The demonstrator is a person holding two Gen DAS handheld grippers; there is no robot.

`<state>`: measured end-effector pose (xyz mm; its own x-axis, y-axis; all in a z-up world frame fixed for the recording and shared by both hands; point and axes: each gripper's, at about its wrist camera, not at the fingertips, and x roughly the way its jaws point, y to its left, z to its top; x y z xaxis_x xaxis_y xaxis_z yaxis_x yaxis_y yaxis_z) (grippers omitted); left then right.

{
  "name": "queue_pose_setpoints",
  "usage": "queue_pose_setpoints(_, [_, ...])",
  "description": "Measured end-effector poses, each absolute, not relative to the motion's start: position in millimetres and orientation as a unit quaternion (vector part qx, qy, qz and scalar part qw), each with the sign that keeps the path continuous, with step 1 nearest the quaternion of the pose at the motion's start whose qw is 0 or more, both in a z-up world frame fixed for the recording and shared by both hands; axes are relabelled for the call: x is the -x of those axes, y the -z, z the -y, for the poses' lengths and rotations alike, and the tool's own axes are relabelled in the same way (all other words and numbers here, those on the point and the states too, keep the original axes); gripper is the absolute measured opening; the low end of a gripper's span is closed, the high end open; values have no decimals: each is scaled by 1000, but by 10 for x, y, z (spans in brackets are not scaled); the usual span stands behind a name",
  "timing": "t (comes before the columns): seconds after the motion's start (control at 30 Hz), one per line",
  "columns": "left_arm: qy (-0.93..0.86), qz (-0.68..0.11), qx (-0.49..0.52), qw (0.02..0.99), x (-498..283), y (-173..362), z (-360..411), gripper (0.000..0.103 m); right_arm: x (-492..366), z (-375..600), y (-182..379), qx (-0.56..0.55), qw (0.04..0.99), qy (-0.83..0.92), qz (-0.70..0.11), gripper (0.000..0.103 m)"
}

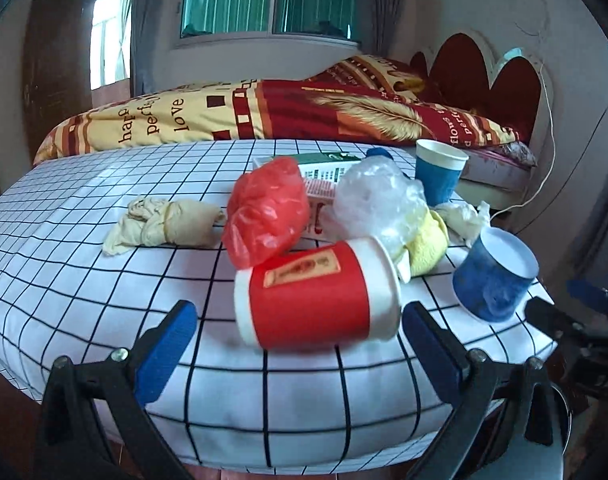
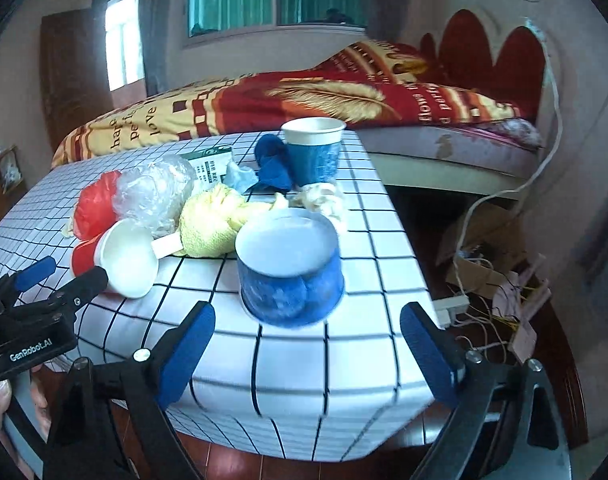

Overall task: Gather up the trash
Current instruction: 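Grasp the red paper cup with the left tool while the right tool grasps the blue cup, then carry both cups over the black bin and open both tools to drop them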

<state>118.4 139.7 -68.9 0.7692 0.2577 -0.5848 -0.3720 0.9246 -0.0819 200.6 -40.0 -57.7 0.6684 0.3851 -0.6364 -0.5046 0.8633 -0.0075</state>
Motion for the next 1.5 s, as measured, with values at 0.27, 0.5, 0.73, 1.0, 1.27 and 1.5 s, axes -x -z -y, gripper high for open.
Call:
queue_pose_setpoints(0.27, [-149,-300,97,937,-1329,745,-1435,90,-2306,177,716,106,900,-265,-330,95])
queue_pose_setpoints(0.5, [-128,-302,95,940,-1304,762,-1459,86,-2436,121,756,95,897,-270,-336,77])
queue_pose_setpoints(0.73, [-112,-290,81,947,-1137,683,-1340,85,-2131,218,601,96,907,-279,-302,76])
queue_pose_setpoints(1.0, [-105,-289,75,948,-1016,641,-1232,85,-1910,531,480,89,916,-263,-291,77])
queue_pose_setpoints(1.27, [-82,-287,70,952,-960,614,-1053,85,-1706,994,385,71,927,-233,-284,77])
queue_pose_setpoints(1.5, [-27,-277,46,959,-969,530,-613,85,-1498,1692,353,47,942,-181,-280,77])
